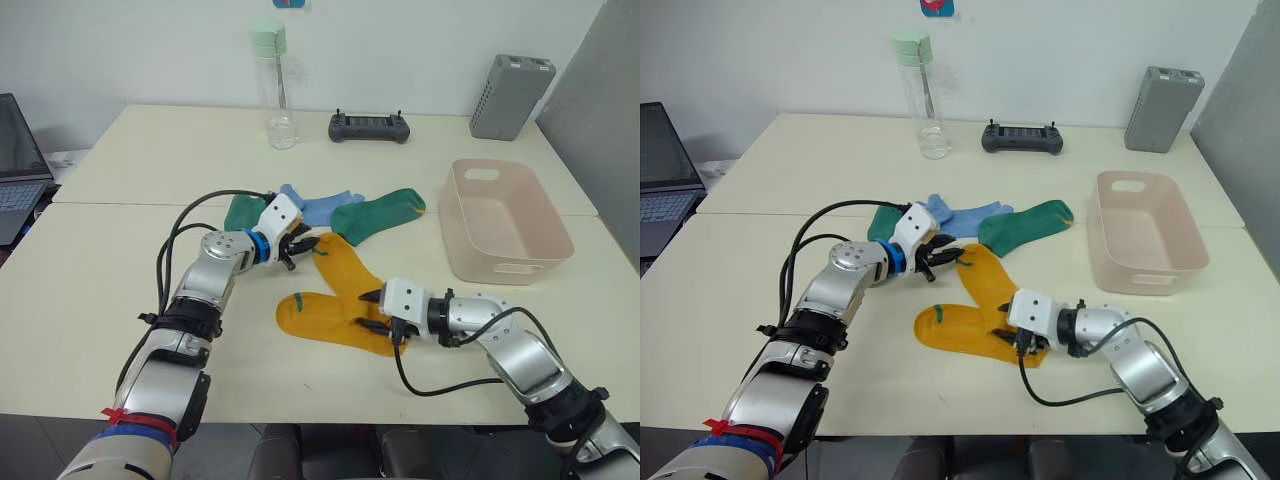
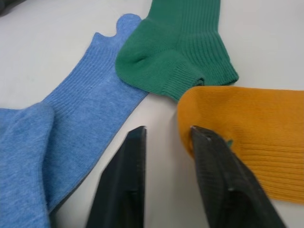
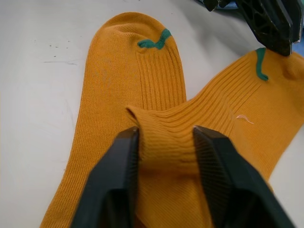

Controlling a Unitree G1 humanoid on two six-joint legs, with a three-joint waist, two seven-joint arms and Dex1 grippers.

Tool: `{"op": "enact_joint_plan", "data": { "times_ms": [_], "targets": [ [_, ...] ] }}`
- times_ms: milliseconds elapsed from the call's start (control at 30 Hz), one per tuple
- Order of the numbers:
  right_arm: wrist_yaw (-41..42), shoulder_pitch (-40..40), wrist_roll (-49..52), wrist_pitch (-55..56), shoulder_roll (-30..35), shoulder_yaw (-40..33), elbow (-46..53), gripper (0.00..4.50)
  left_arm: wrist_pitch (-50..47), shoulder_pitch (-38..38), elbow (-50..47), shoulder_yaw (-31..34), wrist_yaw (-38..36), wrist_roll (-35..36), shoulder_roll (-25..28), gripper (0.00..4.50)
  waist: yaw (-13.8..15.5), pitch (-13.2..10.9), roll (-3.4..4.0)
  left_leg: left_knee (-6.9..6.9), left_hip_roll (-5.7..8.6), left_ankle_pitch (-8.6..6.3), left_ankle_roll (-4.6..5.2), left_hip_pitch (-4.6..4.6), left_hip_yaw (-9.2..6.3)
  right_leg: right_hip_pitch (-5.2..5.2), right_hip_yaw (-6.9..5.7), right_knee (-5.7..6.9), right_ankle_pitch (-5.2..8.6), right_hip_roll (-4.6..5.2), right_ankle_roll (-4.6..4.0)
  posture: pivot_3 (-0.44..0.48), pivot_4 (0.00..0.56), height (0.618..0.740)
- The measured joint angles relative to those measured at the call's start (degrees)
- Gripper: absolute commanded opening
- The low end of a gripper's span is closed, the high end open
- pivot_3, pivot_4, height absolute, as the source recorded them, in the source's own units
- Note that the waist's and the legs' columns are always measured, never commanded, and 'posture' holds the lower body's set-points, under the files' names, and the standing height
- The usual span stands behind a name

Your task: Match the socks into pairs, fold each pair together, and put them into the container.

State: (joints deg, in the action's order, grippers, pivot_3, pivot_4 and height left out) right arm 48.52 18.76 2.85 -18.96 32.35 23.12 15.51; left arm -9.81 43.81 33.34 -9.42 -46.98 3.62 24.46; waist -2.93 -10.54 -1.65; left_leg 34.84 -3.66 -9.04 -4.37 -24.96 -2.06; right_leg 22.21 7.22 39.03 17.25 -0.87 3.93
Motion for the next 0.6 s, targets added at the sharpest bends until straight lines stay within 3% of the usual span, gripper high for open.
{"op": "enact_joint_plan", "data": {
  "times_ms": [67, 100, 300, 600],
  "targets": [
    [0.2, -0.1, 0.4, 0.0, 0.3, -0.6, 0.2, 0.1, -0.1, 0.0, 0.0, 0.0, -0.1, -0.1, 0.0, 0.0, 0.0, 0.0, 0.0, 0.0, 0.0, 0.0, 0.0, 0.0, 0.0, 0.0, 0.0, 0.0, 0.0, 0.0, 0.0, 0.0, 0.15, 0.74],
    [0.2, -0.1, 0.5, 0.0, 0.6, -1.1, 0.5, 0.04, -0.2, 0.0, 0.0, 0.0, -0.1, -0.2, 0.0, 0.0, 0.0, 0.0, 0.0, 0.0, 0.0, 0.0, 0.0, 0.0, 0.0, -0.01, 0.0, 0.0, 0.0, 0.0, 0.0, 0.0, 0.15, 0.74],
    [2.0, -0.1, 0.8, 0.2, 3.1, -3.3, 2.5, 0.04, -2.6, -0.4, -1.2, 0.7, 0.1, 0.4, -0.2, 0.0, 0.0, 0.0, 0.0, 0.01, 0.0, 0.0, 0.0, 0.0, -0.01, -0.02, -0.01, 0.0, 0.0, 0.0, 0.0, 0.0, 0.15, 0.74],
    [8.9, 4.8, -1.5, 15.7, 10.1, -4.9, -6.4, 0.04, -18.1, -6.3, -14.7, 8.2, 2.6, 8.6, -1.3, 0.0, -0.3, 0.0, 0.0, 0.01, -0.02, 0.0, 0.0, 0.04, -0.02, -0.04, -0.01, 0.02, 0.0, 0.0, 0.01, 0.0, 0.15, 0.74]
  ]
}}
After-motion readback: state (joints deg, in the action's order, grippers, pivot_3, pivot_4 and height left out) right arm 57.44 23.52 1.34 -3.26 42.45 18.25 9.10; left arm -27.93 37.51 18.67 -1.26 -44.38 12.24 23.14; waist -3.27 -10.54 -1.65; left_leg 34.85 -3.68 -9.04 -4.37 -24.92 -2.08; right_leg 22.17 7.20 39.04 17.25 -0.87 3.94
